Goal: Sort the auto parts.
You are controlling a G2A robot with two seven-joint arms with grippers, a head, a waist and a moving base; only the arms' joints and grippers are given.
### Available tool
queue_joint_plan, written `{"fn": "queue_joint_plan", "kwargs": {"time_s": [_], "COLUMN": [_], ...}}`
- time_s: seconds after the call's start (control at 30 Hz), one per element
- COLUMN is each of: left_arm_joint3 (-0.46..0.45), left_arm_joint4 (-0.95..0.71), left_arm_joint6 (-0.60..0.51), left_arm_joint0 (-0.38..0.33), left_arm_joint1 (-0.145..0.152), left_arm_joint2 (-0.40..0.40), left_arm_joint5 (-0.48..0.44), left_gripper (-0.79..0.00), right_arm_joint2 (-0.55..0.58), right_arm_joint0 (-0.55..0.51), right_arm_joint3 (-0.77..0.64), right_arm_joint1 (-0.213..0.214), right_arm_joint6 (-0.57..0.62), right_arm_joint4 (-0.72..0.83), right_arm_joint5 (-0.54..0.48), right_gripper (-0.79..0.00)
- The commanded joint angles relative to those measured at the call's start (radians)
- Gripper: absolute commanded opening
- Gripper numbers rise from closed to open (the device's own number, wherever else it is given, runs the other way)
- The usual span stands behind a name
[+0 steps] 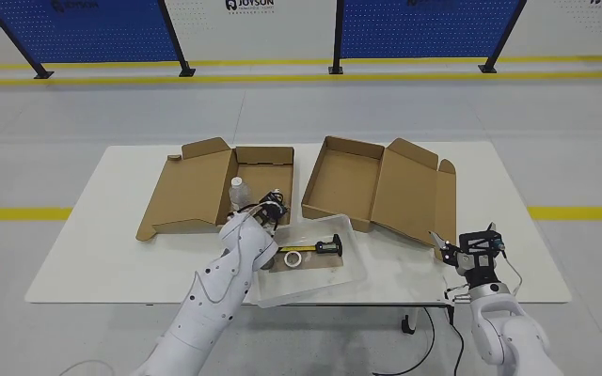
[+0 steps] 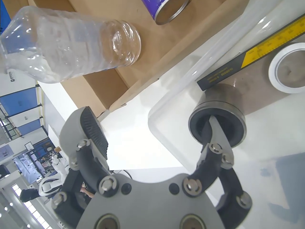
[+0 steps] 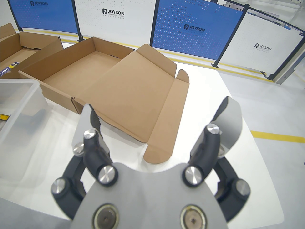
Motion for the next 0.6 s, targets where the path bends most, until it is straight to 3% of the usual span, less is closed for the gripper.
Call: {"fn": "queue_joint_plan", "kwargs": {"time_s": [0.0, 0.57], "left_arm_joint3": [0.013, 0.045], "left_arm_joint4": [-0.001, -0.044], "left_arm_joint6": [0.000, 0.027], "left_arm_joint0": [-0.007, -0.027], "left_arm_joint1": [-0.002, -0.011], "left_arm_joint2": [0.004, 0.018], "left_arm_joint5": [0.001, -0.028], "left_gripper": [0.000, 0.000], "right_arm_joint2": [0.000, 0.000], "right_arm_joint0": [0.000, 0.000], "right_arm_joint3": [0.000, 0.000], "right_arm_joint1": [0.000, 0.000], "right_arm_joint6": [0.000, 0.000], "right_arm_joint4": [0.000, 0.000], "right_arm_joint5": [0.000, 0.000], "right_gripper": [0.000, 0.000]}}
